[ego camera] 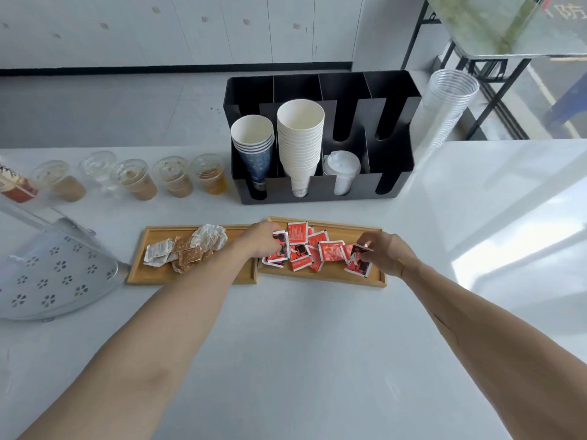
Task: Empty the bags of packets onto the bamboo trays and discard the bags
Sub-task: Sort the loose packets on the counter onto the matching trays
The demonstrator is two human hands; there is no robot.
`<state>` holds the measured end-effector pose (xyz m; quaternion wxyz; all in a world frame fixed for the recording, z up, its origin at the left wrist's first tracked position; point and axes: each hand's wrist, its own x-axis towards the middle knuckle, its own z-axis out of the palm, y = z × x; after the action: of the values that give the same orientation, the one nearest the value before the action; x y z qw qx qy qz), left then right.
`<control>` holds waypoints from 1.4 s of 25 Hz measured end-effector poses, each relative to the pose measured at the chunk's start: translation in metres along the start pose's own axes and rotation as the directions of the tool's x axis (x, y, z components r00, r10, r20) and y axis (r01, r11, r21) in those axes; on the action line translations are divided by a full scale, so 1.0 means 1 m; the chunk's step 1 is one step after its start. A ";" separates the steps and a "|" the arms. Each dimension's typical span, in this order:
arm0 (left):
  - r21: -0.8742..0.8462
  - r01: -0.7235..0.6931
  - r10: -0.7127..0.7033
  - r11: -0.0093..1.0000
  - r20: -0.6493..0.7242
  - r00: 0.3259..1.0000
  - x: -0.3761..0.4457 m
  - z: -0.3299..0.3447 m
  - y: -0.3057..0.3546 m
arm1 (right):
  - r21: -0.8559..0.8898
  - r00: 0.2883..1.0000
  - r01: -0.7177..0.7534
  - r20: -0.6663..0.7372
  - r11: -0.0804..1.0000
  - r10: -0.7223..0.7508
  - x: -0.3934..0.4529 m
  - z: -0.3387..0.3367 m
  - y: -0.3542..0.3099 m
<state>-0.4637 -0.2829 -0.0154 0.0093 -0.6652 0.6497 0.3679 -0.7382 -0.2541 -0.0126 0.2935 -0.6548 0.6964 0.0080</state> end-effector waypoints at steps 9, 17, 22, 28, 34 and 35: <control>0.192 -0.068 0.091 0.979 -0.117 0.989 0.020 0.013 -0.018 | -0.192 0.995 0.005 -0.102 0.981 -0.025 0.026 0.022 0.006; 0.251 0.015 0.075 0.968 -0.344 0.936 -0.014 0.036 -0.021 | -0.235 0.976 0.011 -0.208 0.972 -0.061 -0.009 0.029 0.008; 0.196 0.002 0.051 0.981 -0.266 0.963 -0.069 0.055 -0.021 | -0.346 0.997 0.032 -0.060 0.938 -0.056 -0.064 0.040 0.006; 0.263 0.011 -0.016 0.965 0.019 1.000 -0.157 0.085 -0.053 | -0.354 0.994 0.089 0.094 0.931 -0.059 -0.138 0.068 -0.003; 0.214 0.072 -0.106 0.974 0.152 0.983 -0.241 0.096 -0.110 | -0.340 0.965 0.147 0.255 0.929 -0.059 -0.190 0.105 -0.047; 0.201 0.090 -0.124 0.976 0.167 0.978 -0.254 0.094 -0.123 | -0.344 0.958 0.167 0.279 0.924 -0.069 -0.196 0.114 -0.059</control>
<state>-0.3727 0.0000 -0.0140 0.1515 -0.6596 0.6418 0.3607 -0.6444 -0.0393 -0.0020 0.2562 -0.7321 0.5968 0.2054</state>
